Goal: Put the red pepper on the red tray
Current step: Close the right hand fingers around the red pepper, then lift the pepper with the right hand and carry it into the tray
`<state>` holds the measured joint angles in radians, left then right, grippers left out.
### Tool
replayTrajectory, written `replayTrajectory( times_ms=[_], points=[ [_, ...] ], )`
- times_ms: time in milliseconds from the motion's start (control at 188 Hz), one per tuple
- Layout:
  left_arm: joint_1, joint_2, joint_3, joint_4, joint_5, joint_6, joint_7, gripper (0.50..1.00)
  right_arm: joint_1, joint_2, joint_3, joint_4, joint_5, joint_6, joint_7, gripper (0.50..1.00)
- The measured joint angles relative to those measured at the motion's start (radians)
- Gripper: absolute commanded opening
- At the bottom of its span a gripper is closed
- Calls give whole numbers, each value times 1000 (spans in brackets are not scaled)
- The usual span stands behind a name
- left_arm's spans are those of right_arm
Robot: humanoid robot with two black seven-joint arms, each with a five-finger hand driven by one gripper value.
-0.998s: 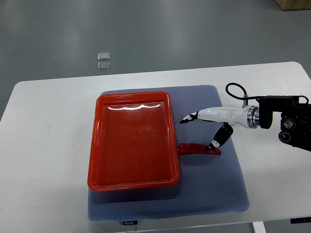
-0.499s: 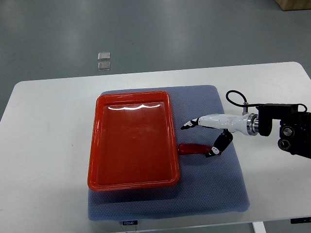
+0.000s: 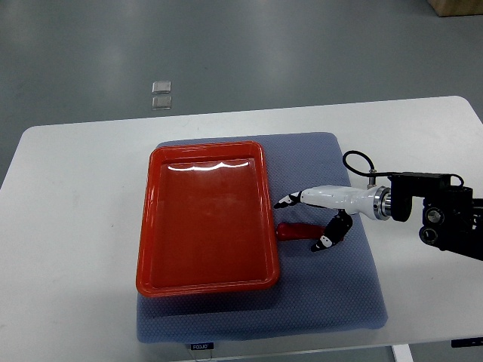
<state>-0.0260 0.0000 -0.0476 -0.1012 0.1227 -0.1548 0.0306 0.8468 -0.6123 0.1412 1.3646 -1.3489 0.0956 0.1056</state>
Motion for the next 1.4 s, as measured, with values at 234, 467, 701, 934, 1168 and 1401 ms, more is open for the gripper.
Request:
replayTrajectory(
  times_ms=[234, 467, 701, 934, 1168, 1401],
  points=[
    [0, 0, 0, 0, 0, 0, 0, 1000, -3, 1, 0, -15, -2, -12, -13, 727],
    [0, 0, 0, 0, 0, 0, 0, 1000, -9, 1, 0, -16, -24, -14, -14, 678],
    [0, 0, 0, 0, 0, 0, 0, 1000, -11, -2, 0, -16, -39, -25, -13, 500],
    [0, 0, 0, 0, 0, 0, 0, 1000, -8, -12, 19, -18, -38, -30, -9, 500],
    [0, 0, 0, 0, 0, 0, 0, 1000, 5, -3, 127, -50, -21, -55, -4, 500],
    [0, 0, 0, 0, 0, 0, 0, 1000, 71, 111, 130, -104, -27, -53, 8, 500]
  ],
)
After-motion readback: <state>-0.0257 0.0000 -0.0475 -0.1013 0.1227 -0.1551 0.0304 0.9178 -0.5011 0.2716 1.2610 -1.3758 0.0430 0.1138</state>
